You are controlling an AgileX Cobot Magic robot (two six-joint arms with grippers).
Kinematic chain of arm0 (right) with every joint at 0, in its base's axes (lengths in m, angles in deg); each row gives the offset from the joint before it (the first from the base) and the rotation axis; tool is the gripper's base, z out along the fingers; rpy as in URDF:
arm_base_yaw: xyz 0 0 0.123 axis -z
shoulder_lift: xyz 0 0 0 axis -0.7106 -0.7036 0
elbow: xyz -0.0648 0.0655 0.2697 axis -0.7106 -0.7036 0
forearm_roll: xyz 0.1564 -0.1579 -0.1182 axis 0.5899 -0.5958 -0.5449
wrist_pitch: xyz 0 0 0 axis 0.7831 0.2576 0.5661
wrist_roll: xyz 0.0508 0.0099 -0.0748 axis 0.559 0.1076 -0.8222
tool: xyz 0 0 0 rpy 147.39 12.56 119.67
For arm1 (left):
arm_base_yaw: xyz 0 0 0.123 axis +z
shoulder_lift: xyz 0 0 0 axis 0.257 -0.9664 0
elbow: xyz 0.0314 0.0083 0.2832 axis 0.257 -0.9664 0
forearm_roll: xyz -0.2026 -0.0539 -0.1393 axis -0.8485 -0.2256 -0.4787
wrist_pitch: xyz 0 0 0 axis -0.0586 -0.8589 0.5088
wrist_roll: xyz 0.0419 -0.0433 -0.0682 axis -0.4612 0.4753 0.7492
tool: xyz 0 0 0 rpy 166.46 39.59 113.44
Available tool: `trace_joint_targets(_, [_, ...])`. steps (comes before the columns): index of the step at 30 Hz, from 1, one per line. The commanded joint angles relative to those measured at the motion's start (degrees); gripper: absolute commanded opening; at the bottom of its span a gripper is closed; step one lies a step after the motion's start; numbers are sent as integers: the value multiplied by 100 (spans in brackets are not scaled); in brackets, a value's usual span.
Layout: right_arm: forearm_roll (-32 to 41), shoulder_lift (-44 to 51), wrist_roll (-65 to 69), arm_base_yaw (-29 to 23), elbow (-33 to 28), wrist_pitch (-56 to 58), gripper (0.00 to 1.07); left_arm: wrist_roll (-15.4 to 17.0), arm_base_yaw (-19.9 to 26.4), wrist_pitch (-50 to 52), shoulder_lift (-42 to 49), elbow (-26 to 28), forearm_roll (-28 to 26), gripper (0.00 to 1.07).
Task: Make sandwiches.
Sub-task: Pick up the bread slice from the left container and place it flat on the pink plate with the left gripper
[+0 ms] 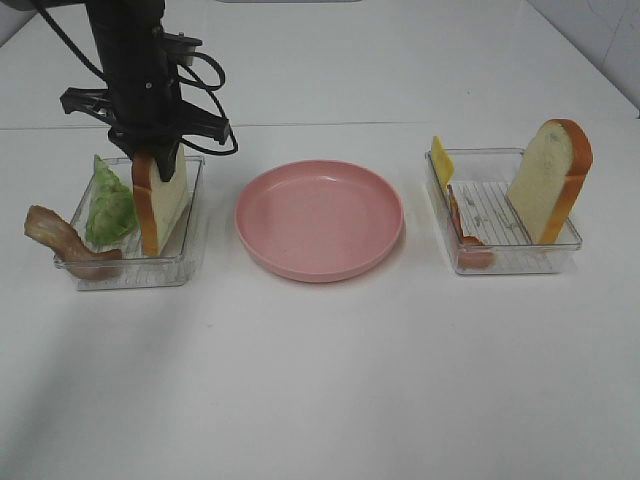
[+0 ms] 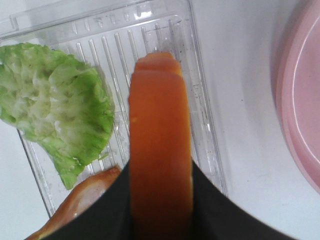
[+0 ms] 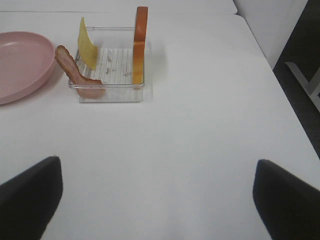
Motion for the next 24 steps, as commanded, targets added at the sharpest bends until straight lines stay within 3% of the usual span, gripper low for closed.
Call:
trace_joint_targets(1, [-34,80,29,34,-17,-34,97,74,-6,-246,292,23,-74,7])
trace_joint_targets(9, [-34,80,29,34,-17,-34,97,206,-6,-413,1014,23,-298,7])
trace_joint_targets(10, [-34,80,29,34,-17,-34,97,206,-6,-315,1152,23,-642,7])
trace_joint_targets(12, [-34,80,29,34,-17,-34,97,206,-6,-223,1197,23,-825,7])
trace_joint_targets(13, [-34,80,29,34,-17,-34,97,195,-6,46,1186,23,-1301,7])
trace_joint_targets(15, [-34,80,29,34,-17,-34,97,178,-6,178,1157,23,-1530,7])
trace_joint_targets(16, [-34,80,29,34,-17,-34,97,132,-6,464,1037,0,-1954,7])
trace_joint_targets(17, [-34,80,29,34,-17,-34,97,132,-6,464,1037,0,-1954,7])
trace_joint_targets(19, [-34,80,29,34,-17,-34,97,-46,-6,980,756,-74,-2710,7])
trace_joint_targets(21, [-34,80,29,34,-17,-34,97,-132,-6,1152,647,-109,-2991,7])
trace_joint_targets(22, [-34,80,29,34,-17,-34,97,-309,-17,1364,464,-155,-3466,7])
trace_joint_targets(24, [-34,80,29,34,-17,-34,97,-407,-29,1421,355,-155,-3673,7])
